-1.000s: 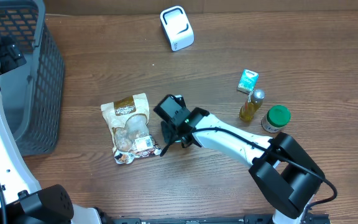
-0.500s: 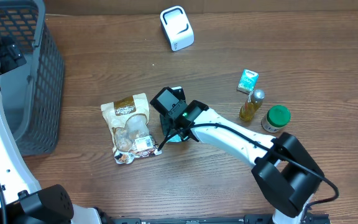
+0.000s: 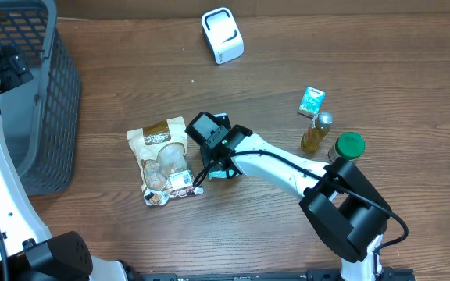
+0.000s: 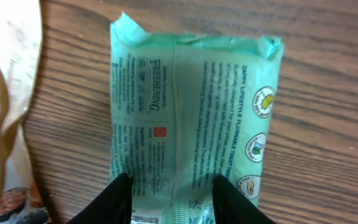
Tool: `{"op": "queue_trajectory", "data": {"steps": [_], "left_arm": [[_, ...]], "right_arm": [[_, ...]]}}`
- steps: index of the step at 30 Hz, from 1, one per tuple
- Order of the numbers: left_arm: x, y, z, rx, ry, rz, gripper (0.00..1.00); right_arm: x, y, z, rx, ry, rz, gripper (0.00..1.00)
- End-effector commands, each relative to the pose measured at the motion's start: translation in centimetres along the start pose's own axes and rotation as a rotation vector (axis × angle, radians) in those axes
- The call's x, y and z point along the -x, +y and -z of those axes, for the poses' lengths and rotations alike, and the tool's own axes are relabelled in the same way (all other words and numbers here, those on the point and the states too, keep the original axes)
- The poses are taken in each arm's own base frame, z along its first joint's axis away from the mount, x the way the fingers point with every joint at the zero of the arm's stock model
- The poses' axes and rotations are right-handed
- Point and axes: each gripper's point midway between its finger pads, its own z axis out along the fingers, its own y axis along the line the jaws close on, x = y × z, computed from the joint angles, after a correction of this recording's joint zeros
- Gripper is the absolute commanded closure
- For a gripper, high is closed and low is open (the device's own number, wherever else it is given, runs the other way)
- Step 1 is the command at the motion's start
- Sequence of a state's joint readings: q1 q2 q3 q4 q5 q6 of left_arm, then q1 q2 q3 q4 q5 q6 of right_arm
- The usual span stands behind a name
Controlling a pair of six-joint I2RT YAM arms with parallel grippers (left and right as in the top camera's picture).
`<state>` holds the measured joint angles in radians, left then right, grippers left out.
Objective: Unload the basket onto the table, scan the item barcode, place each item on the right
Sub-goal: 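Lower the right gripper onto the wipes pack's barcode end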
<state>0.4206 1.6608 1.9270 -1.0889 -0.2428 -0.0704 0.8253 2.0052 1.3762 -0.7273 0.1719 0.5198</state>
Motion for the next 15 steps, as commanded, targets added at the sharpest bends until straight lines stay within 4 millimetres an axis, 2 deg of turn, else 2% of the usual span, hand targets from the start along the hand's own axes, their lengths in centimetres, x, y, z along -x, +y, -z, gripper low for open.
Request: {"op": "queue_trajectory", "data": {"steps": [1,2,5,7,11,15], "left_arm": [[0.4,-0.2,0.4,-0.010,-0.014,-0.018,0.01],[0.4,-0.2,0.4,-0.010,-0.014,-0.018,0.00],[0.4,-0.2,0.4,-0.011,-0.014,-0.017,0.01],[0.4,-0.2,0.4,-0.010,-0.014,-0.018,0.00],[0.4,-0.2,0.4,-0.011,-0.014,-0.017,0.01],[0.4,-0.2,0.4,-0.011,-0.014,-0.017,0.00]], "right_arm": [[2.2,0.3,3.2,0.001,-0.023,-0.008,0.60],[2.3,0.2,4.1,-0.004,-0.015,-0.006,0.60],[1.5,-0.4,4.6,-0.025,0.022,0.000,0.60],[0.2,-1.1,4.3,-0.053,0.069,-0.003,0.61],[-1.5,-1.0,3.1,-0.030,0.123,-0.001,0.60],[-1.9,-1.0,1.7,-0.024,0.114,-0.001,0.60]]}}
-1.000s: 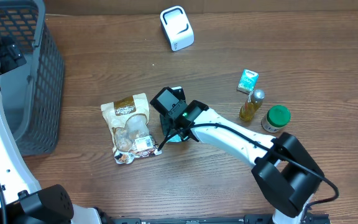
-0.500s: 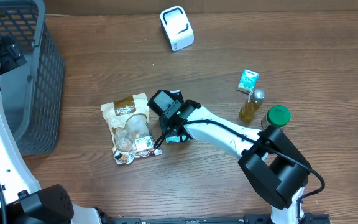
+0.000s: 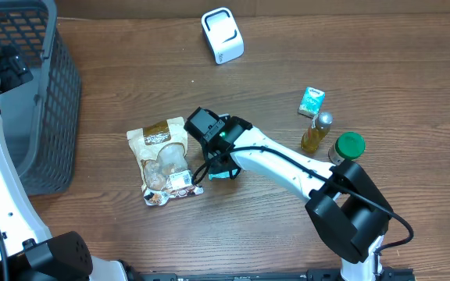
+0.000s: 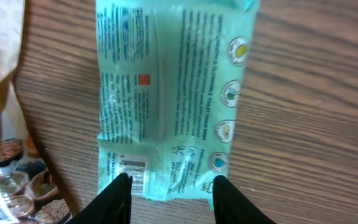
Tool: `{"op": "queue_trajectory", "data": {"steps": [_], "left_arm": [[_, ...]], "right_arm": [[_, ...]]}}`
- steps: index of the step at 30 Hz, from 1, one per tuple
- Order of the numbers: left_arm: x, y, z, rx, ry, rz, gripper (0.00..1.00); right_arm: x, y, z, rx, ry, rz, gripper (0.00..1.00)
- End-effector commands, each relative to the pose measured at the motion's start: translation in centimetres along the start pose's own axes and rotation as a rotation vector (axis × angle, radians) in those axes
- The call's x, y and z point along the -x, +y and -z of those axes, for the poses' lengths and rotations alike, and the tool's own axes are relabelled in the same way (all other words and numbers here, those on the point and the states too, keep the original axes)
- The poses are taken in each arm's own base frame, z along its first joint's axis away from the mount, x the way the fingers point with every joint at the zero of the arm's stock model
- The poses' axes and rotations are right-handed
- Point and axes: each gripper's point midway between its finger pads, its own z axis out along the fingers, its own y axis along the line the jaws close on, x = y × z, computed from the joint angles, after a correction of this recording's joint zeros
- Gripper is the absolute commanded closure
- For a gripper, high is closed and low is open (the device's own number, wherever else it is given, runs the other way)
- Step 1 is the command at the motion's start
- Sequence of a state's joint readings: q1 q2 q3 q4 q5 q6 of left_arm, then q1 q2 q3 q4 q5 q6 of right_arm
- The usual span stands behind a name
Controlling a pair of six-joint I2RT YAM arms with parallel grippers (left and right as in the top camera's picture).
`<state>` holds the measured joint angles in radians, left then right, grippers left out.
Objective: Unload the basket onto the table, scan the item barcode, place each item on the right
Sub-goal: 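Lower the right gripper onto the wipes pack's barcode end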
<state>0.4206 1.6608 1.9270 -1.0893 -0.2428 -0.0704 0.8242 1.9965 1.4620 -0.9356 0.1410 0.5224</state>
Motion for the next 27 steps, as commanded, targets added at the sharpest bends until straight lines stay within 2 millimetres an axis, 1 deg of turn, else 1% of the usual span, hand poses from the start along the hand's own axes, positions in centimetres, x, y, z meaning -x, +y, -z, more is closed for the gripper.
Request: {"op": "queue_trajectory", "data": {"steps": [1,6,27], "left_arm": [[0.44,-0.20,0.38,-0.011,-0.015,-0.017,0.00],[0.44,-0.20,0.38,-0.010,-0.015,-0.017,0.00],[0.44,-0.20,0.38,-0.010,-0.015,-0.017,0.01]], "right_arm": [[-0.50,-0.17,-0.85,0.014,0.004,-0.012,0.60],[-0.73,-0.26,-1.66,0.006,0.015,-0.011,0.60],[-0.45,0.00,-1.72,0.015,0.003,-0.017,0.60]]}}
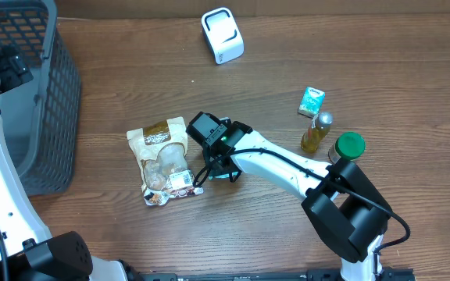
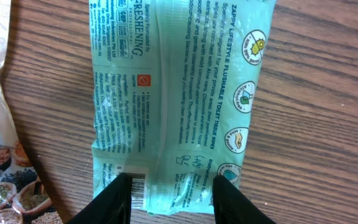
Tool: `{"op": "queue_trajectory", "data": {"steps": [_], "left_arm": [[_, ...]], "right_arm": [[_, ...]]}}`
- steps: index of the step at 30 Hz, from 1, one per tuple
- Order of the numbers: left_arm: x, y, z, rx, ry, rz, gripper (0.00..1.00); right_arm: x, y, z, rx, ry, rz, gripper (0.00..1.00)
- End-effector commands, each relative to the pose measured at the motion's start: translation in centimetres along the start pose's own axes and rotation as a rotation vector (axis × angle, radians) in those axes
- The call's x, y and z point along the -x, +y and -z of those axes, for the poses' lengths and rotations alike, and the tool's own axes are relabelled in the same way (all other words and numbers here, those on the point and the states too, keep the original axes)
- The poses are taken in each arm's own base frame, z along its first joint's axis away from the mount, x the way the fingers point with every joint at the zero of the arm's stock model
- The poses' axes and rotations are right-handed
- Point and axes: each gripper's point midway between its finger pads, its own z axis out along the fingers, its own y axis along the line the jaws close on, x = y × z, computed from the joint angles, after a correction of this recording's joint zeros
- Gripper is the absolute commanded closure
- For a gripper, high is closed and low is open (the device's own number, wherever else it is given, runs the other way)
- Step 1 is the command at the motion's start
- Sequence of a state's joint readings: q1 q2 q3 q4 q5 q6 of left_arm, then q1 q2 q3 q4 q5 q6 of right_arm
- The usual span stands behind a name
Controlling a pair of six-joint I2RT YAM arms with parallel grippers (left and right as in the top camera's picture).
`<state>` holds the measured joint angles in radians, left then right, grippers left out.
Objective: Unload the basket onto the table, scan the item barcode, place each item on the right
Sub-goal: 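Lower the right gripper onto the wipes pack's barcode end, then close the right gripper on the wipes pack end and lift it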
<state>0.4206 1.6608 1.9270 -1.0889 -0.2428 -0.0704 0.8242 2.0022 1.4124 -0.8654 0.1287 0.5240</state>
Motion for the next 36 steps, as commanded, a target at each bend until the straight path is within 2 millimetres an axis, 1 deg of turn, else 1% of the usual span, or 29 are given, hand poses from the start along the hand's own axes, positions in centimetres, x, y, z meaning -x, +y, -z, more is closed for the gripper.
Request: {"op": "queue_trajectory", "data": {"steps": [1,4,11,13,15,17,19,21,22,23,26,27,31,33,36], "left_arm": [[0.4,-0.2,0.4,-0.011,-0.014,-0.017,0.01],[0.4,-0.2,0.4,-0.010,-0.014,-0.017,0.00],[0.4,-0.2,0.4,-0.010,-0.014,-0.017,0.01],[0.4,-0.2,0.4,-0.010,-0.014,-0.017,0.00],[0.4,-0.2,0.4,-0.010,-0.014,-0.017,0.00],[0.4,-0.2,0.4,-0.010,-0.014,-0.017,0.00],[0.4,-0.2,0.4,-0.011,-0.014,-0.017,0.00],[0.4,-0.2,0.4,-0.010,-0.014,-0.017,0.00],[0.4,-0.2,0.4,-0.010,-0.014,-0.017,0.00],[0.4,-0.2,0.4,-0.011,-0.014,-0.017,0.01],[0.4,-0.2,0.4,-0.011,-0.014,-0.017,0.00],[0.4,-0.2,0.4,-0.011,-0.014,-0.017,0.00],[0.4,-0.2,0.4,-0.011,-0.014,-0.017,0.00],[0.4,-0.2,0.4,-0.011,-0.014,-0.017,0.00],[0.4,-0.2,0.4,-0.010,-0.014,-0.017,0.00]], "right_arm": [[-0.1,-0.2,-0.4,-0.004,0.009,-0.023,0.60],[-0.2,-0.2,-0.4,-0.004,0.010,-0.061,0.61],[-0.3,0.0,-0.4,0.008,0.018,-0.060,0.60],[-0.3,-0.1,-0.4,0.006,0.020,-0.060,0.67],[-0.2,0.0,0.1,0.010,0.016,-0.059,0.68],[0.4,0.2,1.4,0.020,0.001,-0.062,0.68],[1.5,0.3,3.1,0.040,-0.032,-0.069,0.67],[2.4,0.0,4.8,0.060,-0.067,-0.078,0.63],[3.2,-0.6,5.8,0.061,-0.099,-0.095,0.62],[3.6,-1.1,6.2,0.052,-0.115,-0.106,0.62],[4.3,-2.9,6.3,0.018,-0.129,-0.140,0.61],[4.4,-3.7,6.1,0.007,-0.124,-0.155,0.58],[4.7,-5.9,5.4,-0.016,-0.110,-0.203,0.55],[4.6,-6.9,4.7,-0.025,-0.102,-0.225,0.55],[3.7,-7.5,3.5,-0.038,-0.083,-0.237,0.57]]}}
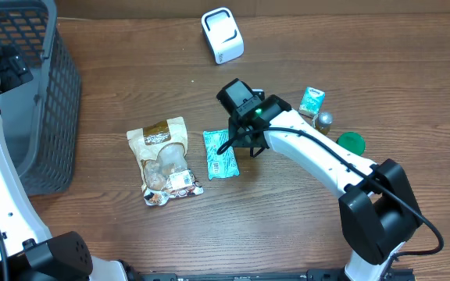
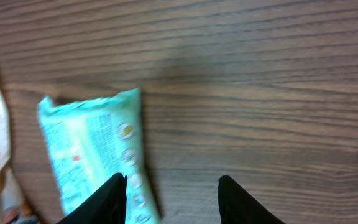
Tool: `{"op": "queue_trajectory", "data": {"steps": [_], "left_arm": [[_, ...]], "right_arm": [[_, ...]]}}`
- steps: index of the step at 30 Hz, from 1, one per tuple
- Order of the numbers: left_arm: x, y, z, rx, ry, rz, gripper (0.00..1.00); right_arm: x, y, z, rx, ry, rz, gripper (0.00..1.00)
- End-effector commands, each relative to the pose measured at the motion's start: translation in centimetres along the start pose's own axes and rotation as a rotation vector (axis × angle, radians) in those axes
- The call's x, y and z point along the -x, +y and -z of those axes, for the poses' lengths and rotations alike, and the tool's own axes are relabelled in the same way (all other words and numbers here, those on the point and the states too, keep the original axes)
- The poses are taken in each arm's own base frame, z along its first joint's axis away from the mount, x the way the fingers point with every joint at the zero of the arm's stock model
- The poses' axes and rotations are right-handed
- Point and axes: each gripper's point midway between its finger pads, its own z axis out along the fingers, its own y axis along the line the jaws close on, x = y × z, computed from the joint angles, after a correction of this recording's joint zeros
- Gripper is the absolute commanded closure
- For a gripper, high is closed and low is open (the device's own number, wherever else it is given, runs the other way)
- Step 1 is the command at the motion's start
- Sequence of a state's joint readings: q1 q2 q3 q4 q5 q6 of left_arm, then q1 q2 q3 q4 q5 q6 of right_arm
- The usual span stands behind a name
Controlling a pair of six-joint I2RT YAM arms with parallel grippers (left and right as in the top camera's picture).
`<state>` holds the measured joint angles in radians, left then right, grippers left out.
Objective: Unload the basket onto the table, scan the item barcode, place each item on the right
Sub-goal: 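Close the right gripper on the wipes pack end and lift it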
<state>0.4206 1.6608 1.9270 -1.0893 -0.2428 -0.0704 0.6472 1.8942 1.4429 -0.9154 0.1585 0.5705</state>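
The green wipes packet (image 1: 221,154) lies flat on the wooden table, printed side up, between the snack bag and my right arm. In the right wrist view the packet (image 2: 92,155) sits at the lower left, blurred. My right gripper (image 2: 173,199) is open above bare wood, its left finger (image 2: 114,199) over the packet's right edge and nothing between the fingers. Overhead, the right gripper (image 1: 243,145) hangs just right of the packet. The white barcode scanner (image 1: 223,35) stands at the back of the table. My left gripper is out of view.
A tan snack bag (image 1: 165,160) lies left of the packet. A grey basket (image 1: 37,101) fills the far left beside the left arm. At the right stand a small teal box (image 1: 312,101), a bottle (image 1: 321,121) and a green-lidded jar (image 1: 351,142).
My right gripper, which was low over the packet with its open fingers astride the barcode end, is now higher and to the right. The packet lies uncovered on the table.
My open right gripper stood close above the packet, fingers astride it. Then it was over the packet's barcode end, then nearer again over the same end. It never shut on the packet, and it is now off to the right.
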Motion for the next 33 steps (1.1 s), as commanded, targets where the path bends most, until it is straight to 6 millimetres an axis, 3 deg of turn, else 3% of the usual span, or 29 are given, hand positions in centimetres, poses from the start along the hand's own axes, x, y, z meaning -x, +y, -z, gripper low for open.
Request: {"op": "queue_trajectory", "data": {"steps": [1,6,8,16,25,30,33], "left_arm": [[0.4,-0.2,0.4,-0.011,-0.015,-0.017,0.01],[0.4,-0.2,0.4,-0.011,-0.015,-0.018,0.00],[0.4,-0.2,0.4,-0.010,-0.014,-0.018,0.00],[0.4,-0.2,0.4,-0.011,-0.015,-0.017,0.00],[0.4,-0.2,0.4,-0.010,-0.015,-0.017,0.01],[0.4,-0.2,0.4,-0.011,-0.015,-0.018,0.01],[0.4,-0.2,0.4,-0.011,-0.015,-0.018,0.00]], "right_arm": [[-1.4,-1.2,-1.1,-0.022,0.018,-0.006,0.61],[-4.5,0.5,-3.3,0.099,0.100,-0.004,0.63],[-5.9,1.7,-4.0,0.177,0.137,-0.006,0.68],[-8.9,3.8,-4.4,0.273,0.237,-0.118,0.68],[-9.4,6.6,-3.8,0.352,0.219,-0.066,0.67],[-8.6,8.5,-3.3,0.416,0.165,-0.037,0.67],[-9.2,10.3,-1.7,0.530,0.220,0.059,0.65]]}}
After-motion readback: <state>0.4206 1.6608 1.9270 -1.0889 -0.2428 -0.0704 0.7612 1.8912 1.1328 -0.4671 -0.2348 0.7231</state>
